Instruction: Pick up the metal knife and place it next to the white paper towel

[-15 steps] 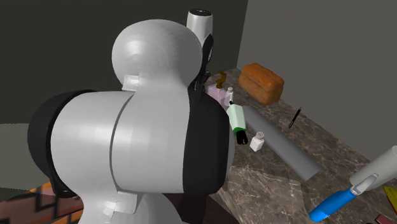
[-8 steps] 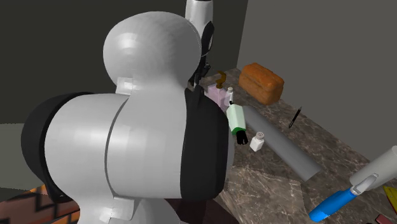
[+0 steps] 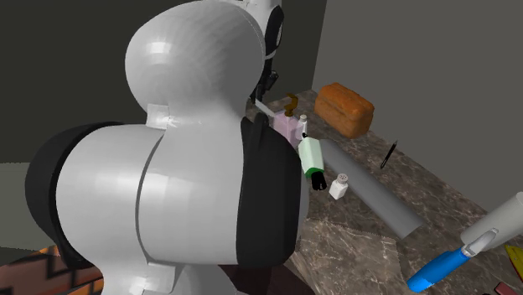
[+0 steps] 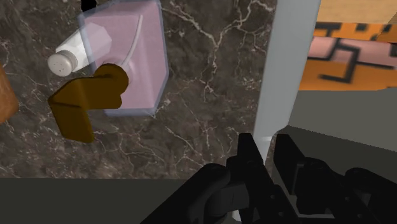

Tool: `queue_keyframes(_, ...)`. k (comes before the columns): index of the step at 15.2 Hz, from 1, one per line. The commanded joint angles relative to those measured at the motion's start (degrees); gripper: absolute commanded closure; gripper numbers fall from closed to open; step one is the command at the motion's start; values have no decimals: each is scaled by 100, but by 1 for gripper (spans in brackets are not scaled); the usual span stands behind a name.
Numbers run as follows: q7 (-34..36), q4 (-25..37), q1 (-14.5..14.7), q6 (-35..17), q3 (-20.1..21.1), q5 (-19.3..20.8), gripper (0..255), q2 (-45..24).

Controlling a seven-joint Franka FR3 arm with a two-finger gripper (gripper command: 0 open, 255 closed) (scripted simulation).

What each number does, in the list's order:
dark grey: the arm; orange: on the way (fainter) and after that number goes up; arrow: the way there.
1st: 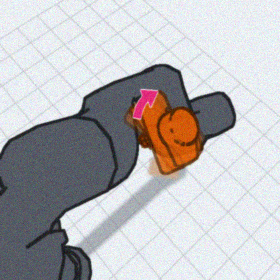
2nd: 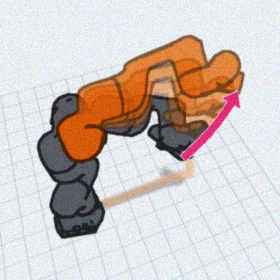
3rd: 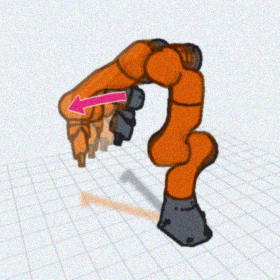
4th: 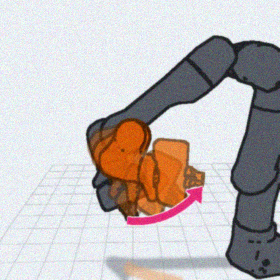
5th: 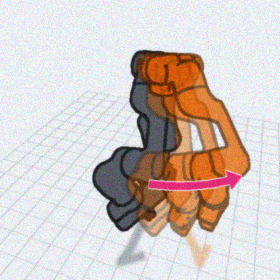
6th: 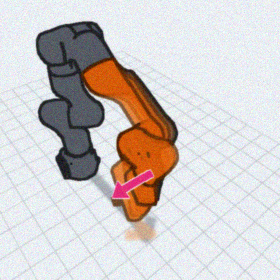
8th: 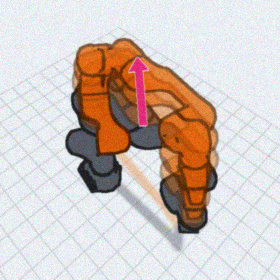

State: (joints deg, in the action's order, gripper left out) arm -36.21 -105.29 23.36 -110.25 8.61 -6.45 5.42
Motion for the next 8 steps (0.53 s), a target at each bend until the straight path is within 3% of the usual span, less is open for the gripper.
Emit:
queue_keyframes(1, 21, 196, -1, 156, 1, 13, 255, -42)
queue_keyframes(6, 60, 637, -4, 547, -2, 32, 255, -90)
queue_keyframes(8, -71, 482, -58, 544, -72, -5, 255, 49)
